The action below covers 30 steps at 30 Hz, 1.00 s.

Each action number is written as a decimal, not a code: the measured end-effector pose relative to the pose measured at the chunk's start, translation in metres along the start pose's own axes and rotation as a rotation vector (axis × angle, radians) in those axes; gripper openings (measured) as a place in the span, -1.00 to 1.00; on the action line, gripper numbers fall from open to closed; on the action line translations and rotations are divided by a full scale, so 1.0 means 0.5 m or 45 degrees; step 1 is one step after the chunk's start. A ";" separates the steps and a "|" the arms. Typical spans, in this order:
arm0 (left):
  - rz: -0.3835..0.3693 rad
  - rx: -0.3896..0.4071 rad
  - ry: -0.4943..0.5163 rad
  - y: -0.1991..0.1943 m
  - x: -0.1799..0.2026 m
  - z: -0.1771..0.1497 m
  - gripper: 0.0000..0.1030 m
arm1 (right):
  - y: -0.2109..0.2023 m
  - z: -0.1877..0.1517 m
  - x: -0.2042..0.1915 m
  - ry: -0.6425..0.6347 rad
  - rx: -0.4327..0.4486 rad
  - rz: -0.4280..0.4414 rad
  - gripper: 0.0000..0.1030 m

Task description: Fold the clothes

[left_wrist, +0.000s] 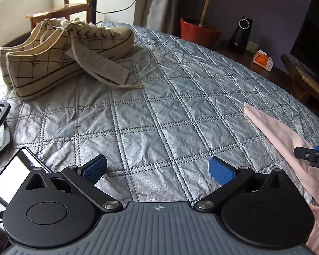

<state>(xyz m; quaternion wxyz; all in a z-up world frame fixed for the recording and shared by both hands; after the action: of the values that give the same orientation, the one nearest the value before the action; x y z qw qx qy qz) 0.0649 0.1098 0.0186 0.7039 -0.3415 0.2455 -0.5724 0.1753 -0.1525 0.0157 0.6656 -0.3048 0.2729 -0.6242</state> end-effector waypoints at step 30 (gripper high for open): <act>0.016 -0.008 -0.102 0.008 -0.035 0.012 0.99 | -0.046 0.029 -0.054 0.312 0.096 0.609 -0.89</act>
<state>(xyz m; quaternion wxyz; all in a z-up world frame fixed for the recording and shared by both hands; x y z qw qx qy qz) 0.0678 0.1285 0.0187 0.7157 -0.3647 0.2211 -0.5531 0.1689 -0.1253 0.0422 0.7670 -0.1287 0.3923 -0.4911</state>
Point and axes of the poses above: each gripper's, at about its wrist camera, not at the fingertips, and y roughly the way its jaws point, x to its right, z to its top, the point moved 2 cm from there along y, roughly the way its jaws point, and after that the axes turned 7 degrees about y, right-handed, at the moved point
